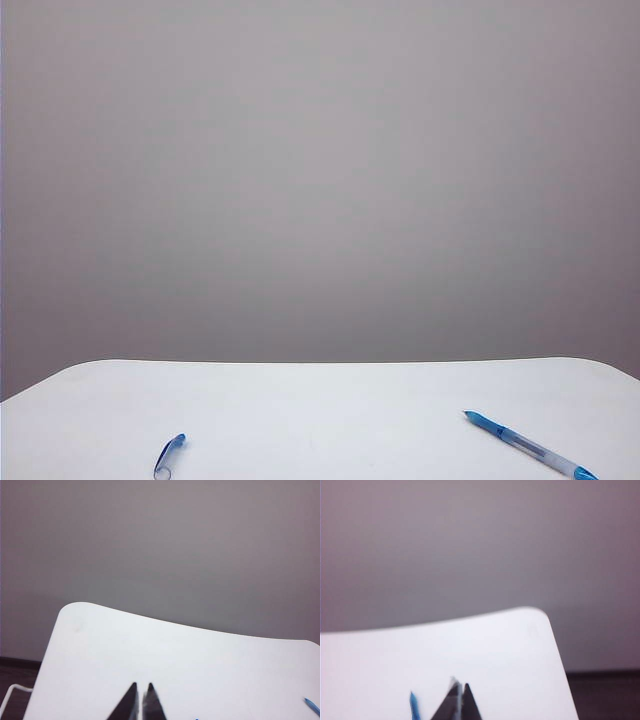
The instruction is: Pick up the pen and remove the cap.
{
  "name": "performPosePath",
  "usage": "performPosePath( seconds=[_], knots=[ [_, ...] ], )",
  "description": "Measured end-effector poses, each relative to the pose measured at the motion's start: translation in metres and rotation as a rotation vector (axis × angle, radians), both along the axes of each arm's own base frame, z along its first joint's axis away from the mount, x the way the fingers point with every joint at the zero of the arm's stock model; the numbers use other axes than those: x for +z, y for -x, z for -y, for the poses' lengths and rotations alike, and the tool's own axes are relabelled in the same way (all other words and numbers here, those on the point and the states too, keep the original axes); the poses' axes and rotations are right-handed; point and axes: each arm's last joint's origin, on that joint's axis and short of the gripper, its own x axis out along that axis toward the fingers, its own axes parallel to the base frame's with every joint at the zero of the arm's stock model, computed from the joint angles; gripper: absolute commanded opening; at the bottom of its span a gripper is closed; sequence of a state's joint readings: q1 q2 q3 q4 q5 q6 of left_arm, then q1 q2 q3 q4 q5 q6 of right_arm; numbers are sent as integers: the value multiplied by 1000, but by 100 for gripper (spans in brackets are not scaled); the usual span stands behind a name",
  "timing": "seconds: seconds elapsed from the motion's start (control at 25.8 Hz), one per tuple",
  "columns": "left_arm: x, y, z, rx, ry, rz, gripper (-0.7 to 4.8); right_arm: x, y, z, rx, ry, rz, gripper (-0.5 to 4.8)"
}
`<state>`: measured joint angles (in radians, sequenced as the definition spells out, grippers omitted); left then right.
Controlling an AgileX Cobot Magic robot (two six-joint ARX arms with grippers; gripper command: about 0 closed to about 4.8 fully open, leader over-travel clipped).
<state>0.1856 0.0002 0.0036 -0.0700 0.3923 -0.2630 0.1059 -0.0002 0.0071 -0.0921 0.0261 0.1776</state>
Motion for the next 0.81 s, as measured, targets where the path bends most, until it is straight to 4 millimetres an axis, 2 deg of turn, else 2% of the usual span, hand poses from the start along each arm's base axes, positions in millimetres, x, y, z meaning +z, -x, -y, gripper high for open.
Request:
performPosePath(
  seconds=[0.39, 0.81],
  knots=[
    [-7, 0, 1, 127, -36, -72, 22, -9, 1, 1, -29, 16, -97, 0],
    [-8, 0, 0, 136, -125, -79, 30, -9, 1, 1, -24, 12, -95, 0]
  ],
)
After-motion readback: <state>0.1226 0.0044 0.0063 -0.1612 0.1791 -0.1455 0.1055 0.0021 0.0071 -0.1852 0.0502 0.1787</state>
